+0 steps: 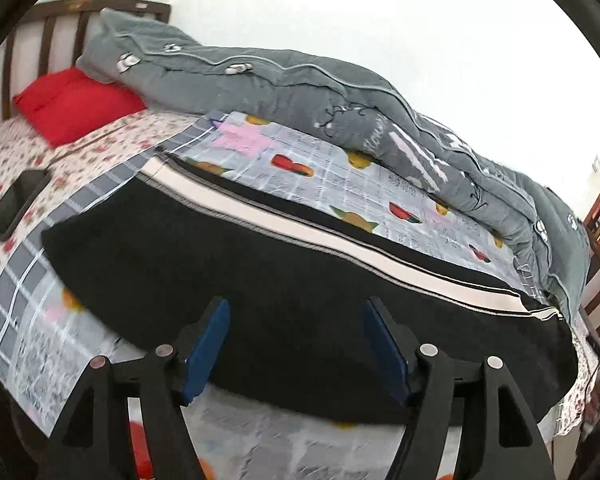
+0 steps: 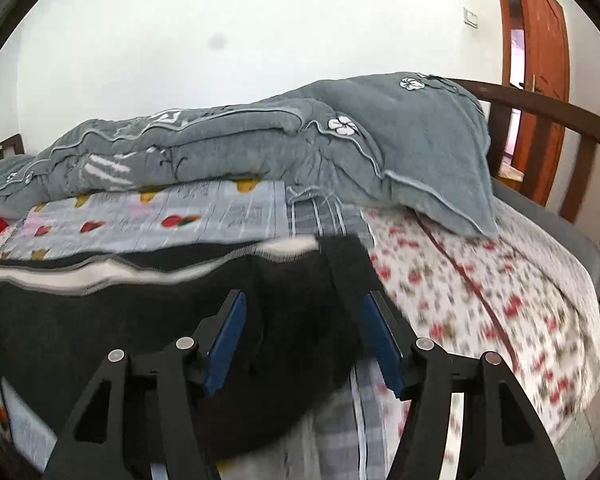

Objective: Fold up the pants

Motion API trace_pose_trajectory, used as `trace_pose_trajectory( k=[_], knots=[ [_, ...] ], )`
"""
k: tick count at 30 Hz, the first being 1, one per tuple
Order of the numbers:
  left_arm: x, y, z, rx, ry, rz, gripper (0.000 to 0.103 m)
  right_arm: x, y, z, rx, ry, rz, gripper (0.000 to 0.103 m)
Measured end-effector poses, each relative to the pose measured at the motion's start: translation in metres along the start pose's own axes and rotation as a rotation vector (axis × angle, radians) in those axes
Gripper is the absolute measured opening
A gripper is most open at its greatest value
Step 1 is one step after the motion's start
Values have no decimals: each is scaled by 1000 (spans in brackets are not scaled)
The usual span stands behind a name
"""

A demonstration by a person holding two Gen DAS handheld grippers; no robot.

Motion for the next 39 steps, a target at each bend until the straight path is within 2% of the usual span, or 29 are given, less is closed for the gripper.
trace_pose_trajectory(
  k=[6,10,13,14,15,18,21,24,27,29,32,34,35,37,38,39],
  knots=[
    [8,-29,-30,-6,23,-35,68,50,-22,-84,-2,93,-76,60],
    [19,-47,-56,-16,34,-12,68,50,-44,-149,-58,269,-87,60],
    [25,-59,-74,-37,55,-3,68,34,-43,-176,62,392,-161,60],
    [26,-64,-79,-35,62,-8,68,30,-40,-175,110,415,-176,63],
    [26,-69,-84,-33,69,-16,68,29,-38,-172,121,414,-152,63],
    [24,-79,-94,-28,79,-23,68,29,-29,-157,129,326,-21,59],
    [25,-90,-103,-27,97,-22,68,29,-22,-147,91,252,88,51],
    [23,-103,-106,-34,112,-22,68,42,-14,-125,73,119,196,50],
    [18,-115,-101,-25,108,-56,68,68,-9,-81,113,-52,201,49],
    [16,-118,-98,-16,108,-70,68,87,-8,-62,157,-126,165,49],
    [13,-120,-96,-3,111,-59,68,109,-5,-62,149,-157,137,49],
    [12,-119,-93,0,115,-41,68,106,-6,-91,123,-90,131,49],
    [13,-118,-90,1,112,-38,68,97,-11,-115,84,-20,129,49],
    [16,-114,-80,28,102,-50,68,59,-25,-172,2,189,119,49],
    [19,-112,-76,34,96,-60,68,43,-33,-189,-18,258,106,49],
    [23,-107,-68,50,77,-82,68,38,-36,-188,-2,250,87,49]
  ],
)
Point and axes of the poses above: each gripper's, at about its wrist camera, not at the fingertips, and z roughly against the way its jaws point, y to its left, x to its top, the point moved 8 cm from there along -z, roughly the way its jaws point, and after that the axes turned 7 degrees about -z, right-handed, at the moved point
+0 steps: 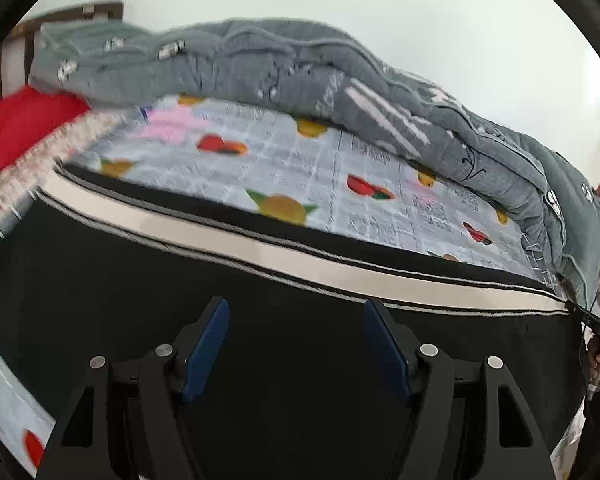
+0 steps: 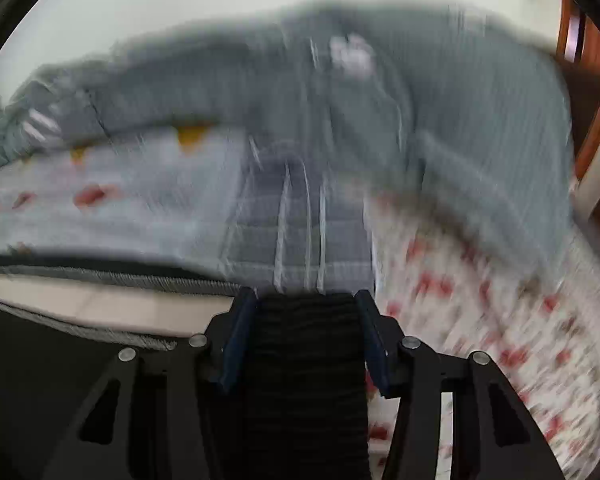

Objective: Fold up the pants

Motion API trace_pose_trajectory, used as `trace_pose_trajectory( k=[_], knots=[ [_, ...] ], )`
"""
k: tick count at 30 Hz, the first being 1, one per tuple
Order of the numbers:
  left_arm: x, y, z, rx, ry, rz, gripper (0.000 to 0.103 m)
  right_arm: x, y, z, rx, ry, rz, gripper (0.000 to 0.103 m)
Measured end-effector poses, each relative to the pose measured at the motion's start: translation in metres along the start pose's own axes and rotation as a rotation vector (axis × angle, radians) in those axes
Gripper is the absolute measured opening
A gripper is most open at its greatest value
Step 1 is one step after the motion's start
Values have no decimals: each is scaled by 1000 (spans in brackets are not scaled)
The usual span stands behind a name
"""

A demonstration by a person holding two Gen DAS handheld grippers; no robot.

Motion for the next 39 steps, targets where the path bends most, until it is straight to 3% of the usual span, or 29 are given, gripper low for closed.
trace_pose_trajectory(
  k=[2,7,11,15,22,25,31,35,37,39],
  knots=[
    [4,13,7,56,-3,-13,68,1,-4,16,22,-35,-25,54],
    [4,43,5,77,44,41,68,-3,0,72,-81,-121,41,55],
    [-5,52,-2,67,47,60,68,-13,25,110,5,-184,81,56],
    [-22,66,-6,41,57,78,68,-28,62,120,103,-169,52,56],
    [-40,125,-3,73,49,113,68,-43,153,123,156,-159,72,56],
    [-21,159,4,87,1,134,67,-51,200,119,192,-111,96,56],
    [25,226,-10,91,21,203,66,-71,272,102,244,-67,115,56],
    [46,257,-37,151,57,180,66,-91,297,75,235,-4,128,56],
    [53,267,-52,191,79,153,66,-106,297,51,193,73,134,56],
    [61,276,-63,212,77,129,65,-109,290,44,193,93,111,56]
  ],
)
Point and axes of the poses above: each gripper's, at about its wrist camera, not at the fingertips, and z roughly against the way its jaws point, y to its left, x to its top, the point moved 8 cm from there along -z, roughly the way its jaws point, and after that the axes turned 7 degrees about -z, right-handed, at the moved point
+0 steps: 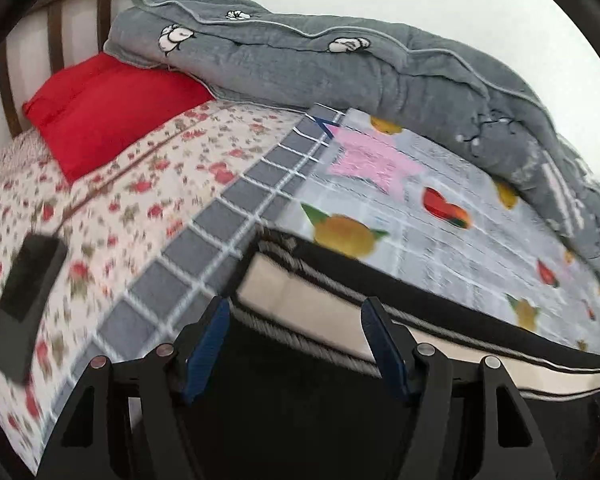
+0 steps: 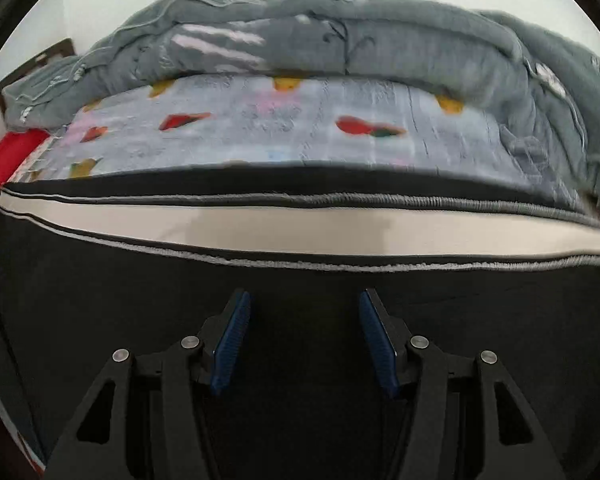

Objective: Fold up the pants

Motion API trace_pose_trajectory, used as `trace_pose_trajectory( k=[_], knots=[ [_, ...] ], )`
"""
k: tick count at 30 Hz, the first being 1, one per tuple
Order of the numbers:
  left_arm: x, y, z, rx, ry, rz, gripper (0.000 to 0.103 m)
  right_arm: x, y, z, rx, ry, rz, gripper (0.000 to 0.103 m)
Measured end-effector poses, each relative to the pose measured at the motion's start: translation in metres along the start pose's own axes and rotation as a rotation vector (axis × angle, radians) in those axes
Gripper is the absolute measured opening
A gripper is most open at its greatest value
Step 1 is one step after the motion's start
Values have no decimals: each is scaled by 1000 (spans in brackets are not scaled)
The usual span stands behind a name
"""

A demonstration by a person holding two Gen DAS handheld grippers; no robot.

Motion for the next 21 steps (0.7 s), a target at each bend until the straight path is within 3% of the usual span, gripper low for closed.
trace_pose_trajectory(
  k=[4,5,6,9,13,15,18,21],
  knots=[
    [15,8,-29,42,33,-28,65,3,-7,15,18,-22,-67,54],
    [13,10,-38,65,61,-29,61,3,-9,18,2,-25,-74,54],
    [11,9,-47,50,82,-38,43,2,-11,21,-16,-28,-78,54],
    [16,5,-39,53,24,-81,24,1,-16,29,-25,-39,-85,54],
    [36,5,7,8,-170,-97,23,4,-23,41,-57,-66,-86,54],
    [38,11,-6,37,-138,-81,22,11,-22,46,-60,-94,-79,53],
    [24,16,-49,57,-2,-57,22,19,-15,37,-58,-82,-64,53],
    [23,16,-40,67,-46,-45,34,27,-3,27,-37,-57,-56,53]
  ],
)
Point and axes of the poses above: each gripper's, at about its wrist camera, not at the fingertips, and z roughly against the way its jaws point, y to its left, x to its top, the point moved 8 cm from there along -z, roughly the way its jaws point, and after that the axes turned 7 degrees about -z, right-handed, at the moved point
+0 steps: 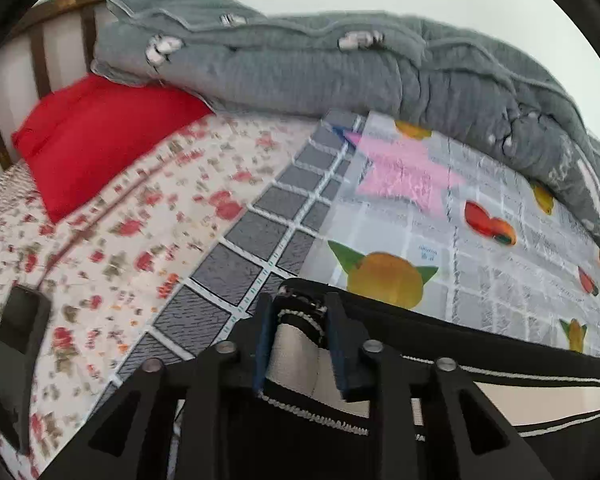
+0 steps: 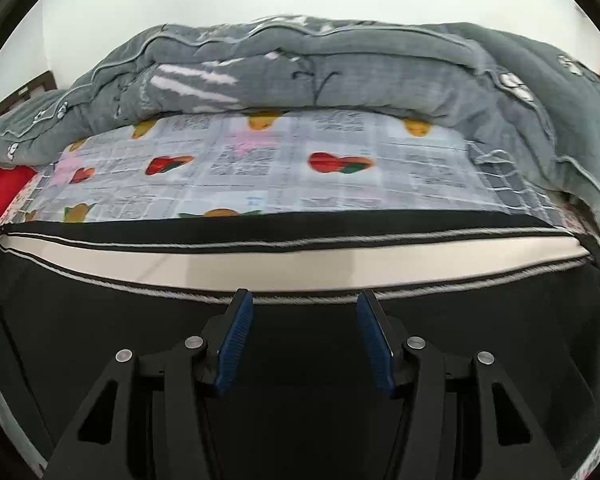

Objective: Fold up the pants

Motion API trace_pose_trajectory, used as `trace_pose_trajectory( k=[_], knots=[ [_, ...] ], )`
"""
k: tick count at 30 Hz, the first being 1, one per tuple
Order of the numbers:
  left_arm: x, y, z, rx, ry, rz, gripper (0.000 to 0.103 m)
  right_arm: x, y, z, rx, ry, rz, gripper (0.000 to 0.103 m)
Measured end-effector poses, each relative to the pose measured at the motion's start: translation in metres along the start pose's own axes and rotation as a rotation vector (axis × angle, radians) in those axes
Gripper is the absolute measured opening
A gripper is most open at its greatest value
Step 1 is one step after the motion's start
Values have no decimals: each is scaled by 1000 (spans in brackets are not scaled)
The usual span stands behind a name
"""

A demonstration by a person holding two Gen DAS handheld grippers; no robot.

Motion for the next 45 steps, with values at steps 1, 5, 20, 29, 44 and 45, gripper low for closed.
trace_pose_trajectory(
  k=[1,5,20,29,44,45],
  knots=[
    [0,1,6,0,-6,12,45,3,5,-1,1,-3,13,53],
    [-7,-2,36,-18,-27,19,50,7,26,-15,0,2,89,60],
    [-140,-40,154,-269,-74,119,63,-24,54,23,81,0,79,57],
    [-189,-4,145,-374,-70,358,63,-68,35,71,165,15,50,57],
    [-131,23,90,-342,-30,534,27,-130,-80,134,36,6,-173,57],
    [-131,23,90,-303,-22,516,19,-131,-84,134,42,4,-195,57]
  ],
)
Point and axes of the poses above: each gripper's, at about its wrist camera, not at the fingertips, and z roughly against the way its jaws point, y to its left, x to its top, the point moved 8 cm from there along -z, roughly the way its jaws point, and after that the axes turned 7 degrees about -z, right-handed, at the moved point
